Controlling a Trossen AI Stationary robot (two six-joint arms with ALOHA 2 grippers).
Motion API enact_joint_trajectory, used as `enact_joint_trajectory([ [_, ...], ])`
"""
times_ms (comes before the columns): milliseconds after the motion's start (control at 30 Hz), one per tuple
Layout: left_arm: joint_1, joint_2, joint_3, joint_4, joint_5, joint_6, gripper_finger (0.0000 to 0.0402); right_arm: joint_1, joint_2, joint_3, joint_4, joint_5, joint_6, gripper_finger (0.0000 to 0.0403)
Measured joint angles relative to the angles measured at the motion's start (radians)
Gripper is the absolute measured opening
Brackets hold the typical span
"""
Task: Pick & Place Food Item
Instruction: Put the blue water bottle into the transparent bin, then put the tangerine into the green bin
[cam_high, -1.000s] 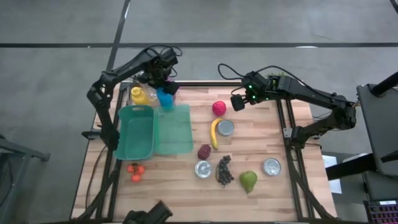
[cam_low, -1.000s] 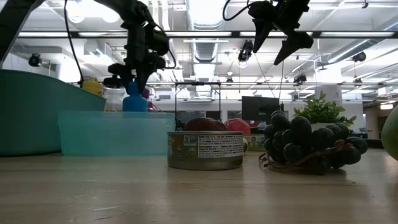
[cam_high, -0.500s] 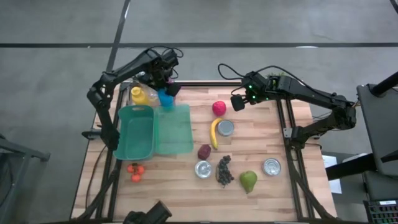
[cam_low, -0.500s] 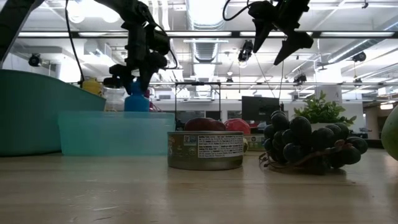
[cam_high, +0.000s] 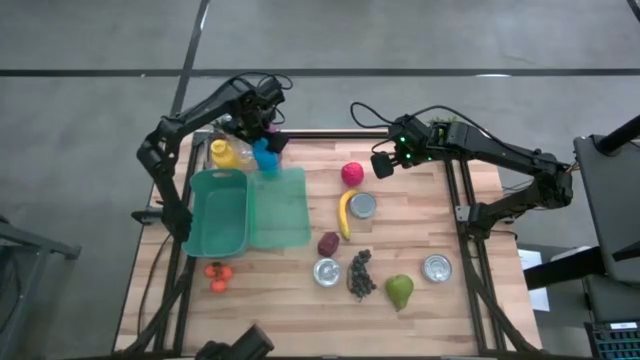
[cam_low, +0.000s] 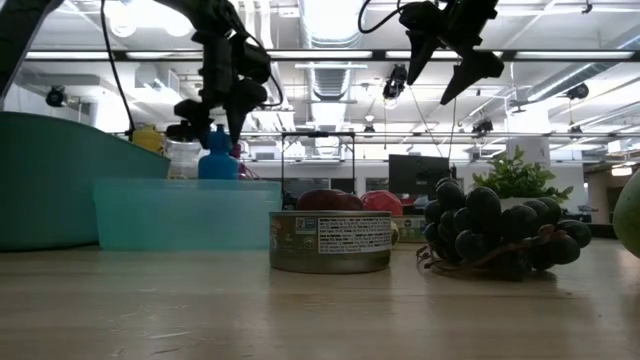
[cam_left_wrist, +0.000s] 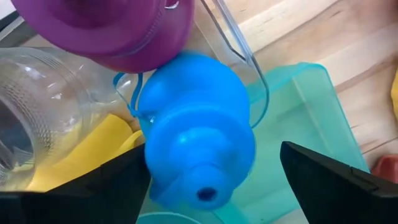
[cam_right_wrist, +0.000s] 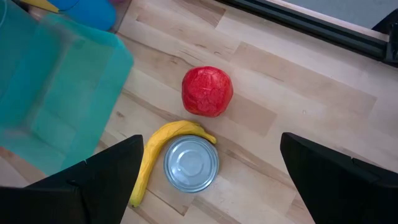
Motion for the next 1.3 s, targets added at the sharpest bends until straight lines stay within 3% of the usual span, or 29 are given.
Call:
enact_joint_trajectory([
  [500,0.000,-0.055,0.001,-0.012,0.000,-0.003,0.0355,0.000,0.000,0.000,0.000,0.000,0.000,0.0378],
  [1133,-0.005,-0.286,-0.005,0.066,-0.064,0.022,0.0355,0.000,0.000,0.000,0.000,0.000,0.000,0.0378],
  [1300,-0.052,-0.345,-0.030,0.089,-0.081,0.037,0.0355,0.000,0.000,0.000,0.000,0.000,0.000,0.0378],
])
